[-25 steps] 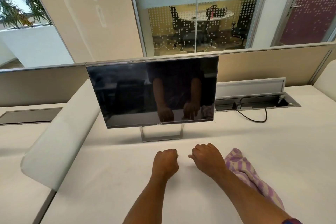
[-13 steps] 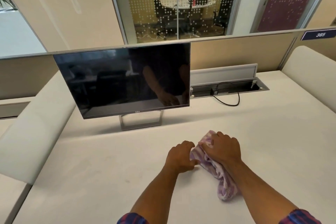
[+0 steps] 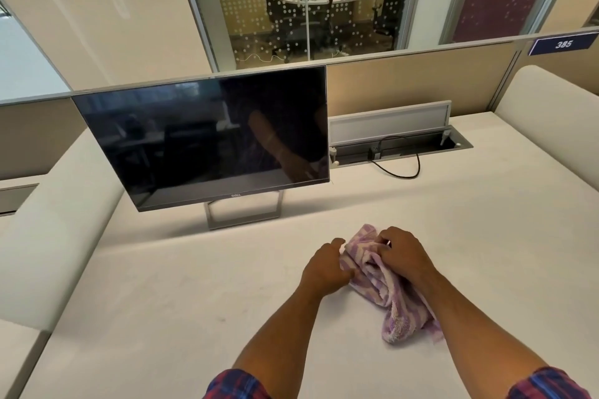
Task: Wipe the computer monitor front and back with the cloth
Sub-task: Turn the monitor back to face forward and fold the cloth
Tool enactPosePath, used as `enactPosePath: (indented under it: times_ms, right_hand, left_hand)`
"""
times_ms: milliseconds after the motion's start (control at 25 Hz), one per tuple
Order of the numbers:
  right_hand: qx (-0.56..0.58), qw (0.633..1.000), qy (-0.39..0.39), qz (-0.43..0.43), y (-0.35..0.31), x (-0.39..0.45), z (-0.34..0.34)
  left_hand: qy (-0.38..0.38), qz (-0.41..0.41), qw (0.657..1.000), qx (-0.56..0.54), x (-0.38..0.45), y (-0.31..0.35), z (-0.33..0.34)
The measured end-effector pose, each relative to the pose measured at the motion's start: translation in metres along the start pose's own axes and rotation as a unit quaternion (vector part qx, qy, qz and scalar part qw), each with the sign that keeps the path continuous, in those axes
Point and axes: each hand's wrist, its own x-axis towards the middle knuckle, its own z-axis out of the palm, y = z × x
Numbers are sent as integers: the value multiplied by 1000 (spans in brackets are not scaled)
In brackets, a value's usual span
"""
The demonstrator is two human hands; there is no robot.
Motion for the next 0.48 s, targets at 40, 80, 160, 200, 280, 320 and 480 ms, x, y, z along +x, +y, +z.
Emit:
enactPosePath:
  times_ms: [40, 80, 160, 200, 280, 320, 480]
  right_hand:
    - [43, 999, 7, 1, -4, 1, -1]
    - [86, 996, 17, 0, -9, 1, -1]
    - [181, 983, 35, 7, -21, 1, -4]
    - [237, 971, 37, 16, -27, 0, -5]
    - [320, 947, 34, 19, -40, -1, -7]
    - [339, 940, 37, 15, -45, -1, -7]
    - [379, 920, 102, 8, -52, 4, -2]
  left_hand:
    - [8, -17, 999, -33, -1, 0, -1]
    - [17, -37, 998, -57, -1, 0, -2]
    - [24, -88, 991, -99, -1, -2, -5]
    - [19, -125, 982, -143, -1, -5, -8]
    - [-4, -198, 943, -267, -2, -8, -15]
    - [-13, -225, 924, -310, -4, -10, -18]
    - [32, -274, 908, -316, -12, -23, -39]
